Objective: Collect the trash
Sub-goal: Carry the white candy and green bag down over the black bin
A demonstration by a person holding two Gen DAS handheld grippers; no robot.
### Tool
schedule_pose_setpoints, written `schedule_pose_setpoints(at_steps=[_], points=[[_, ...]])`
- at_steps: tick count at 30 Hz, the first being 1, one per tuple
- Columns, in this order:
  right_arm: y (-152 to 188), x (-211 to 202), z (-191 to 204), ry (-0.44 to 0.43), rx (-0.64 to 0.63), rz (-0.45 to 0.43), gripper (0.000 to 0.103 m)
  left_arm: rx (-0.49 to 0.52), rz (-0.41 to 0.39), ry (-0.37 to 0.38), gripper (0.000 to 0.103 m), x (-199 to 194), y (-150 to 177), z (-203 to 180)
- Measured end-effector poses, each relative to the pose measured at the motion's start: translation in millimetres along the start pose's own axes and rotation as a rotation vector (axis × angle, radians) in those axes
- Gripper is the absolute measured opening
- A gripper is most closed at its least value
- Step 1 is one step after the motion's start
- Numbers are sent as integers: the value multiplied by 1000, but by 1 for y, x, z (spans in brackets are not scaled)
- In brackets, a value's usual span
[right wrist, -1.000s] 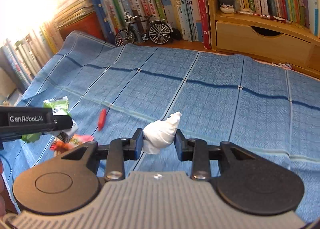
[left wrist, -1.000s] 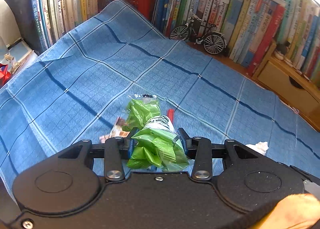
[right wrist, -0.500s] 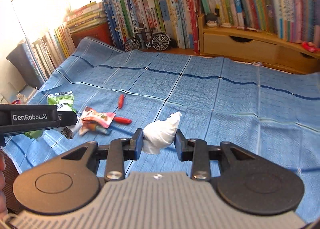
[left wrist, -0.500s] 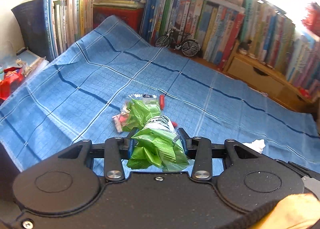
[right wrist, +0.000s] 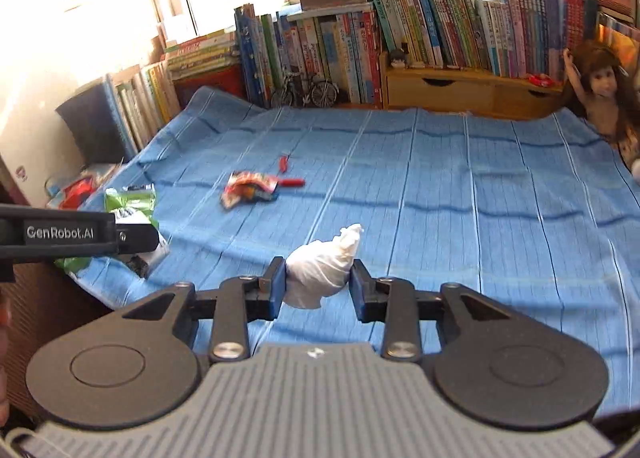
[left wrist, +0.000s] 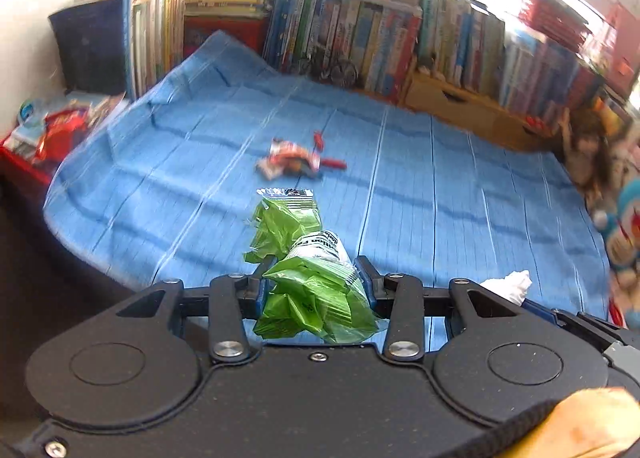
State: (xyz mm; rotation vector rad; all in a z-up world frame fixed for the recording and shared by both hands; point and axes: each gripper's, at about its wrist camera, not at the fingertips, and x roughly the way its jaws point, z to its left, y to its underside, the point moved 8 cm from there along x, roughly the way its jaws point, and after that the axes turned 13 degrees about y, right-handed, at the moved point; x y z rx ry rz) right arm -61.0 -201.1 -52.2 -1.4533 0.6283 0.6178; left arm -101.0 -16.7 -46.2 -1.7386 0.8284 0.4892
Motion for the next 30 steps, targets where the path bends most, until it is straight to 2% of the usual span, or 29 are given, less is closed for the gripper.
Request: schedule_pose_setpoints(at_steps=[7, 15, 18, 23, 30], points=[[76, -36, 19, -9, -70, 96, 40, -43, 81, -33, 39, -36, 82, 21], [130, -47, 51, -75, -180, 160, 40, -114, 186, -96, 39, -49, 161, 51], [146, -48, 60, -92, -207, 192, 40, -156, 204, -99, 39, -52, 178, 58], [157, -51, 71, -111, -253, 207, 40, -144, 226, -113, 40, -52, 191, 65], [161, -44, 79, -115, -275, 224, 41, -138, 262, -113, 40, -37, 192, 64]])
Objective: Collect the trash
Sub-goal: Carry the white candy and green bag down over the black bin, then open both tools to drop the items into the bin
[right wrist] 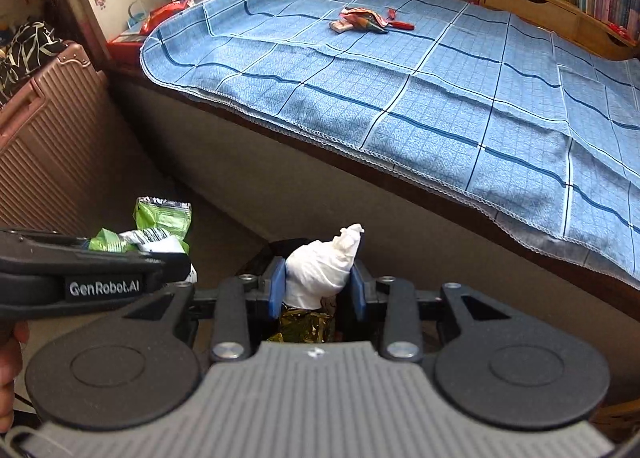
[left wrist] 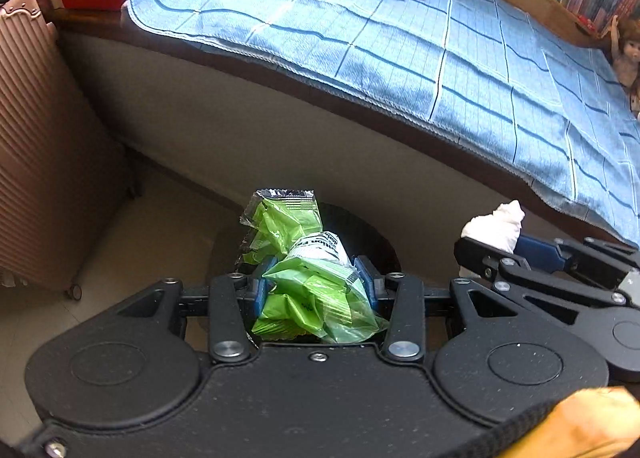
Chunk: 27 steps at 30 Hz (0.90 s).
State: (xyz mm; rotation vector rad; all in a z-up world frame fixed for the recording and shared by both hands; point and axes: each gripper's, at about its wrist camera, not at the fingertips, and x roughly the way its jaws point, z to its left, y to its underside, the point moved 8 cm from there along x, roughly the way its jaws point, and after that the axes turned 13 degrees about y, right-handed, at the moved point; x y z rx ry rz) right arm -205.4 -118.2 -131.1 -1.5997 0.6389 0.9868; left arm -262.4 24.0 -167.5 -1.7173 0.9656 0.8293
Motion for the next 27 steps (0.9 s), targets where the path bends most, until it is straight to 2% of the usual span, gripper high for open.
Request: schedule_pose_setpoints(at_steps=[9, 19, 20, 22, 24, 27], points=[[-4, 11, 2, -8, 0, 19, 41, 8, 42, -3, 41, 14, -1, 1], [-10, 26, 4, -15, -1, 40, 45, 6, 51, -9, 43, 25, -10, 5], [-11, 27, 4, -17, 1, 40, 45, 6, 51, -10, 46, 26, -11, 5], [-14, 28, 4, -20, 2, 39, 51, 6, 46, -22, 50, 25, -13, 5], [-16, 28, 2, -16, 9, 36, 56, 7, 40, -34, 58, 24, -14, 6], [-18, 30, -2, -10, 32, 38, 59, -2, 32, -44, 67, 23, -16, 9]])
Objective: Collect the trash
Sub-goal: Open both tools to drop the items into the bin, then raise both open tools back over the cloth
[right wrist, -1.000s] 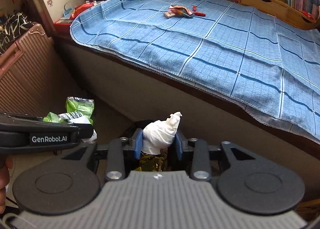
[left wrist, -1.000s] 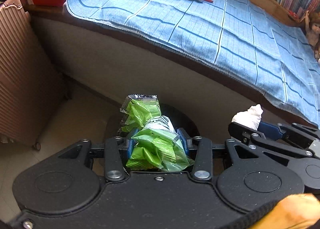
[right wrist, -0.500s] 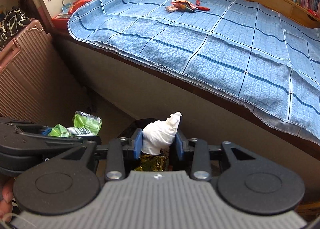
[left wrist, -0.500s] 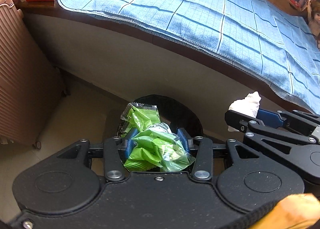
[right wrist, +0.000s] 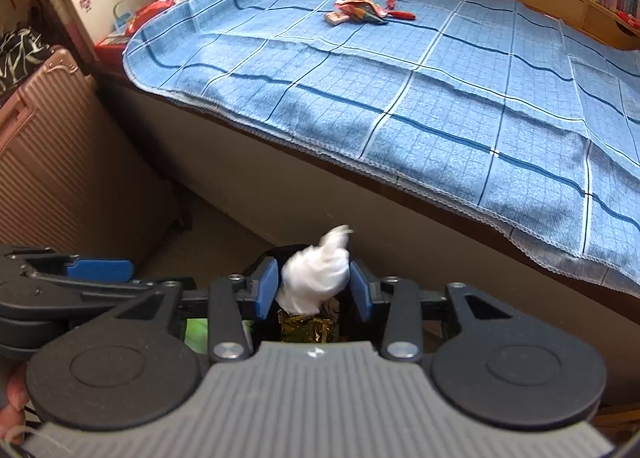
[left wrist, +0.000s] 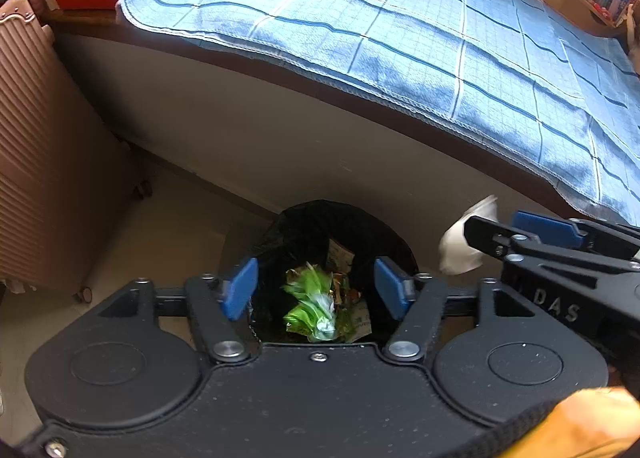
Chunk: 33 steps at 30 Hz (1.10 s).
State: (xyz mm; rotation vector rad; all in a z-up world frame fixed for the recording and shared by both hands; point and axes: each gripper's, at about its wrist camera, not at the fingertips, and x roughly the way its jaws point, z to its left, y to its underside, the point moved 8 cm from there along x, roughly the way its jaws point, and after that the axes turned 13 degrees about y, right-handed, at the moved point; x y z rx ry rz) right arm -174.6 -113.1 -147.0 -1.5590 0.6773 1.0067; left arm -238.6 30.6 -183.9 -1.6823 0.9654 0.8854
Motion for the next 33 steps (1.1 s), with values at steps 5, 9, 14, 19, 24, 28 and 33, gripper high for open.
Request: schedule_pose_setpoints(at_steps=[5, 9, 14, 19, 24, 28, 33], points=[[-2, 1, -7, 10, 24, -2, 63, -3, 2, -2, 69, 0, -1, 1], [-2, -1, -9, 12, 27, -5, 63, 1, 4, 0, 70, 0, 0, 0], [-4, -4, -11, 14, 29, -13, 64, 4, -9, -2, 73, -4, -3, -1], [-12, -11, -16, 20, 44, -32, 64, 15, -41, -1, 74, -12, -12, -3], [-28, -25, -25, 41, 60, -78, 64, 42, -92, 27, 76, -20, -36, -11], [-48, -39, -38, 86, 84, -134, 64, 72, -125, 49, 76, -25, -63, -22], [-84, -56, -61, 133, 142, -213, 64, 126, -212, 68, 77, -38, -112, -38]])
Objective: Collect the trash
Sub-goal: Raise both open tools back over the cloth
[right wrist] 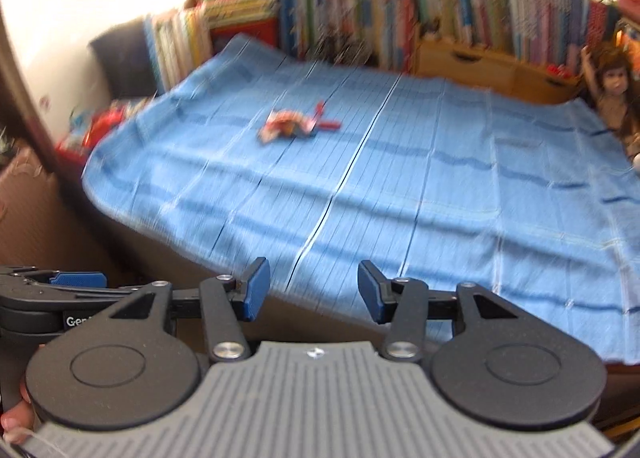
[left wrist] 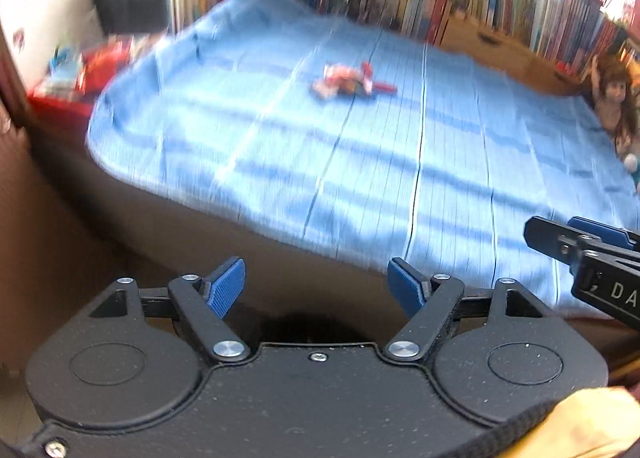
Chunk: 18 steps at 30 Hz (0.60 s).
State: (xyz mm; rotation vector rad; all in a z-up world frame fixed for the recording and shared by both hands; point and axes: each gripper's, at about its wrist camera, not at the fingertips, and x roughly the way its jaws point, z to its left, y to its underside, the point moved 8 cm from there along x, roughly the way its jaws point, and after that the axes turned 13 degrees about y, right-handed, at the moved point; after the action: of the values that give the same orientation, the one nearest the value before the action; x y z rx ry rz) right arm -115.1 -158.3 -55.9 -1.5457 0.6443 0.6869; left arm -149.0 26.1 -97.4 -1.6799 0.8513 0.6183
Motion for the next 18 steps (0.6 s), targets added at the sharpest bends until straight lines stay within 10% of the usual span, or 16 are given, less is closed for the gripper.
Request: schedule_pose_setpoints(at_steps=[10, 18], points=[[-98, 44, -28, 38, 89, -102, 64, -33, -135, 36, 75, 26, -124, -14], [-148, 148, -35, 5, 82, -56, 64, -140, -130, -50, 79, 118, -194, -9]])
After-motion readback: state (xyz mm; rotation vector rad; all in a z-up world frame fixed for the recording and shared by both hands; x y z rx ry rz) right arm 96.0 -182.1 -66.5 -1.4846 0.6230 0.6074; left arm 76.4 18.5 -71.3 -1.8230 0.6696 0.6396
